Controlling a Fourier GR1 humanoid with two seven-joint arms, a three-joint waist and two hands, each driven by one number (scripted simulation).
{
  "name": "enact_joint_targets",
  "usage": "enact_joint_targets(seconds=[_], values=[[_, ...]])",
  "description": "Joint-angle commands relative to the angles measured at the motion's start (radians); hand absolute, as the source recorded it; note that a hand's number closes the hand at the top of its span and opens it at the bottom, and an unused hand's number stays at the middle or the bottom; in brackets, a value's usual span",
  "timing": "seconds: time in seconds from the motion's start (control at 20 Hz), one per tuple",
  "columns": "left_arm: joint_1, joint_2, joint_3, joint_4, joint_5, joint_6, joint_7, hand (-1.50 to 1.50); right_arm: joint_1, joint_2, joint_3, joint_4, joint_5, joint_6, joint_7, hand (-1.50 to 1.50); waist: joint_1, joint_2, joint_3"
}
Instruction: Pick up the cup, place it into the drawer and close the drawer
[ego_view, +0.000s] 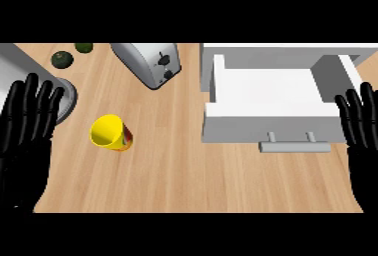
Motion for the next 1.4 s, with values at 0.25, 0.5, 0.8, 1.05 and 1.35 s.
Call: enact_joint_targets(seconds=[0.25, 0.5, 0.8, 1.05, 1.35], values=[[-0.085, 0.186, 0.102, 0.128, 0.341, -0.355, -0.066, -1.50, -0.034, 0.024, 0.056, -0.022, 0.058, -0.016, -0.016, -1.50, 0.000, -0.039, 0.008], [-0.141, 0.188, 0.222, 0.405, 0.547, -0.359, 0.066, -1.50, -0.067, -0.061, 0.032, 0.038, -0.052, 0.099, 0.118, -1.50, -0.005, -0.036, 0.009], [-0.181, 0.183, 0.201, 0.582, 0.411, -0.394, -0.035, -1.50, -0.158, -0.063, -0.018, 0.137, -0.083, 0.120, 0.121, -1.50, 0.001, -0.039, 0.010], [-0.186, 0.200, 0.218, 0.764, 0.354, -0.453, -0.134, -1.50, -0.192, -0.086, -0.074, 0.181, -0.108, 0.139, 0.101, -1.50, 0.001, -0.038, 0.010], [-0.213, 0.218, 0.237, 0.998, 0.259, -0.488, -0.310, -1.50, -0.209, -0.089, -0.067, 0.175, -0.094, 0.153, 0.104, -1.50, -0.001, -0.039, 0.010]])
